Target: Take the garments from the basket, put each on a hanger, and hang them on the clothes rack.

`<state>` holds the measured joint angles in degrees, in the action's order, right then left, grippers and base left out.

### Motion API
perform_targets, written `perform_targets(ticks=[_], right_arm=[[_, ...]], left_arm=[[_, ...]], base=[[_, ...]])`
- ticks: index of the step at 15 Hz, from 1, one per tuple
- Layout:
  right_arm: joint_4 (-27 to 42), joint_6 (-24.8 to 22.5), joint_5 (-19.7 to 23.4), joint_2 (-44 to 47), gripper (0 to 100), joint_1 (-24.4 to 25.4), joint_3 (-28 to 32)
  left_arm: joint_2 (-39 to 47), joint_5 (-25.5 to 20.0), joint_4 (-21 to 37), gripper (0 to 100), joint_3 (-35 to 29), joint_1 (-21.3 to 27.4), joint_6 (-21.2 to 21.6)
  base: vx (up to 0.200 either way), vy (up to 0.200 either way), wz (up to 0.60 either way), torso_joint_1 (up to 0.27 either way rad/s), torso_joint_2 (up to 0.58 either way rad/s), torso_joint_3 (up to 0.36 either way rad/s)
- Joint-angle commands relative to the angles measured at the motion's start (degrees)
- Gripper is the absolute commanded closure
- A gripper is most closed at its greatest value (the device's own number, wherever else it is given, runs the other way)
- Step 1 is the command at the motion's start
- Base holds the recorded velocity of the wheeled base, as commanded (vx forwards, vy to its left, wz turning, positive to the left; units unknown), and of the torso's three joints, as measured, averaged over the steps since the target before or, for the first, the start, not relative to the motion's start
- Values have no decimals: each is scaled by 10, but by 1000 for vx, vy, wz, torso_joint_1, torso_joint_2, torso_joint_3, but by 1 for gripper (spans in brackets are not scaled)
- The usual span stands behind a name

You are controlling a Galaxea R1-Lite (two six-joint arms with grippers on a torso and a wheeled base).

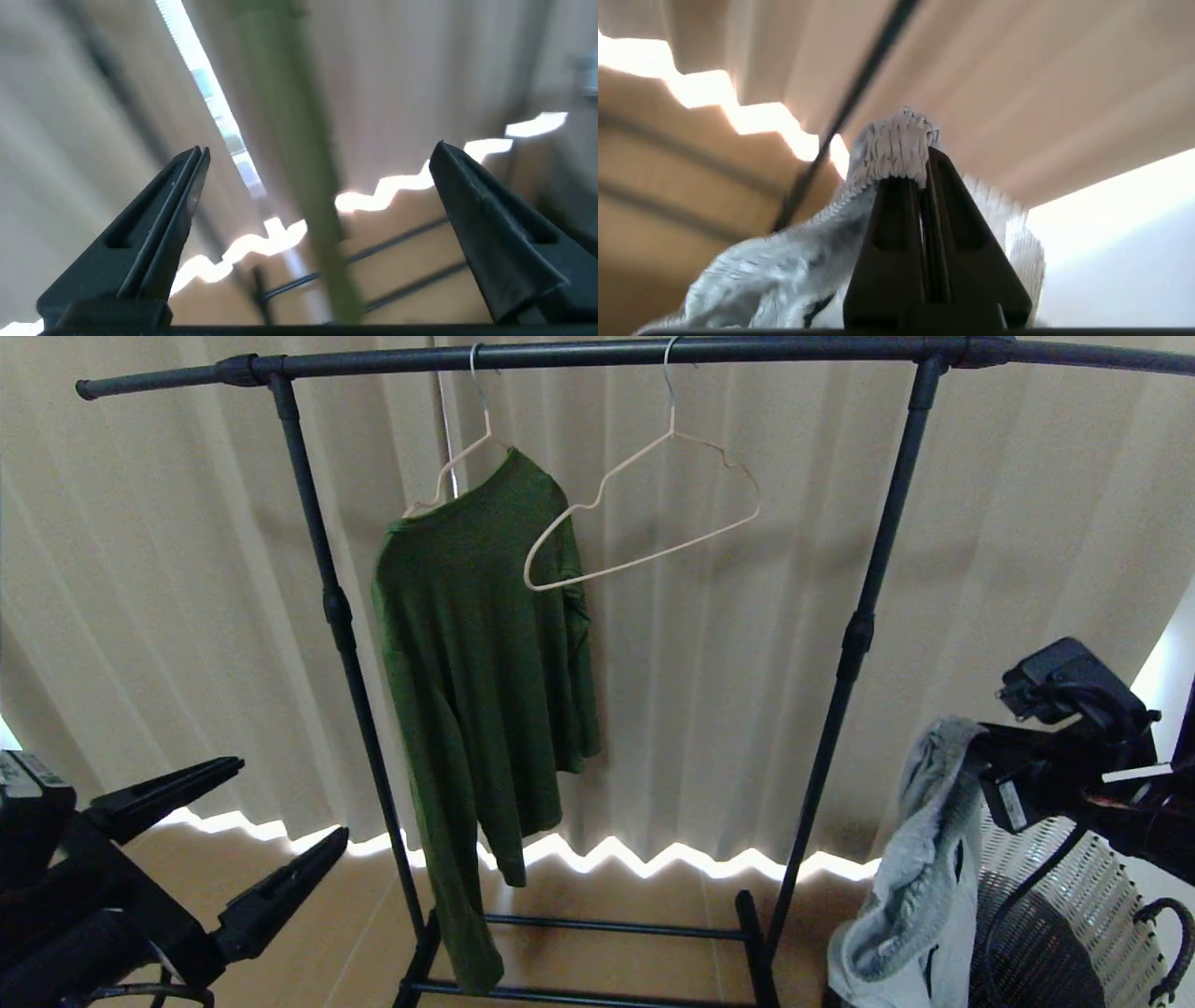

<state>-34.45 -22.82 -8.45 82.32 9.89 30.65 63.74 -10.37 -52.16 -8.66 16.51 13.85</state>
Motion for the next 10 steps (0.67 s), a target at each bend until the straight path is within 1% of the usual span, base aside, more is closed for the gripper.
perform_targets(ticks=[1,2,3,4,5,6,8,10], right_arm=[[4,4,-1,-16,100,42,69],[12,4,-2,-17,100,52,87],[31,6,-2,-27,100,77,128],[47,6,-2,-35,100,102,148],[57,6,-2,-37,100,114,158],[74,8,-2,-39,100,142,185],[80,25,-2,-35,100,182,228],[81,37,-1,-36,100,202,239]], left_arm=[[42,-15,0,0,-27,75,0],[62,-16,0,0,-38,92,0],[117,-14,-2,0,-39,158,-2],[137,-14,-7,0,-36,194,-4],[144,-14,-12,0,-39,209,-4],[169,-14,-31,0,-58,237,-8],[220,-13,-53,0,-109,268,-30],[269,-9,-57,0,-149,297,-73]], base=[[0,0,0,0,0,0],[0,0,0,0,0,0],[0,0,0,0,0,0],[0,0,0,0,0,0],[0,0,0,0,0,0],[0,0,0,0,0,0],[0,0,0,0,0,0],[0,0,0,0,0,0]])
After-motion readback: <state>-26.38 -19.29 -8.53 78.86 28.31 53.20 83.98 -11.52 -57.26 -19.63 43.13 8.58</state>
